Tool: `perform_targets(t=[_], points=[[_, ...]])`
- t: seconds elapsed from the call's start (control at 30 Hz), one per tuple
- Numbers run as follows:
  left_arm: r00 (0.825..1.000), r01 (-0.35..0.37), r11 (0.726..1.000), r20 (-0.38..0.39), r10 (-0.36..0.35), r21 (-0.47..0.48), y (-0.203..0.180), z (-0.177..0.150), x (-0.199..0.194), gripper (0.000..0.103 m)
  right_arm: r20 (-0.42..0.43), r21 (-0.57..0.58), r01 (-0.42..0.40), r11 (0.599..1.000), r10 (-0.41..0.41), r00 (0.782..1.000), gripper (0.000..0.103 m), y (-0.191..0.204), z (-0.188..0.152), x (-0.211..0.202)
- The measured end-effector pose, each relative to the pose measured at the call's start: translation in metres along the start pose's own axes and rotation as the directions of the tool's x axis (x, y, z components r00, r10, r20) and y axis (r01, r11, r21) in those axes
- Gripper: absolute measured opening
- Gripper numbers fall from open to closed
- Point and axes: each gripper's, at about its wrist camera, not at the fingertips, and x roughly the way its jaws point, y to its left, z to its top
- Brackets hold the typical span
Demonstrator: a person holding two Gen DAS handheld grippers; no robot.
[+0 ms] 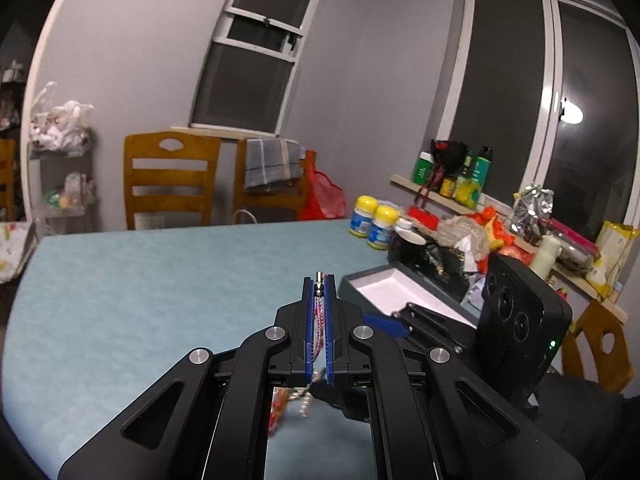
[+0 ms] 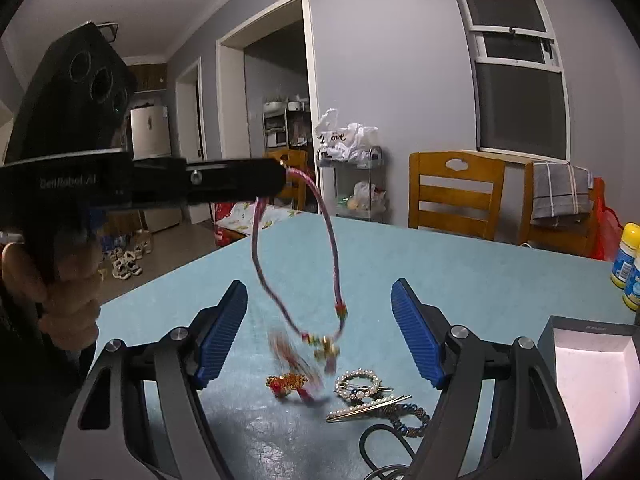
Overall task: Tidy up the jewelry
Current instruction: 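Close the right tool on the pink bracelet while the left tool releases it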
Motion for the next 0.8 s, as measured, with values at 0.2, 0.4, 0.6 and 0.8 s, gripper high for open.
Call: perform_targets(t=[0.2,0.4,0.6,0.8], points=[[0.999,0.014,1.000,-0.032,-0.013,0.023,-0.004,-0.005,0.008,0.004,-0.050,0.023,0.004,1.000,-0.003,0.999,0.008,-0.005,-0.003,0.006],[0.997,-0.003,1.000,-0.079,0.003,0.006,0.006,-0.010,0.018,0.006,-0.024,0.065,0.069,0.996,-0.067,0.997,0.003,-0.015,-0.003,-0.004],[0.980,-0.056,0.998,-0.191,0.061,0.032,0.019,-0.026,0.040,0.035,0.015,0.177,0.149,0.973,-0.154,0.988,0.003,-0.041,0.001,-0.024],[0.902,-0.016,0.976,-0.418,0.108,0.217,0.009,-0.069,0.076,0.042,0.018,0.176,0.171,0.969,-0.177,0.984,0.003,-0.056,0.003,-0.031]])
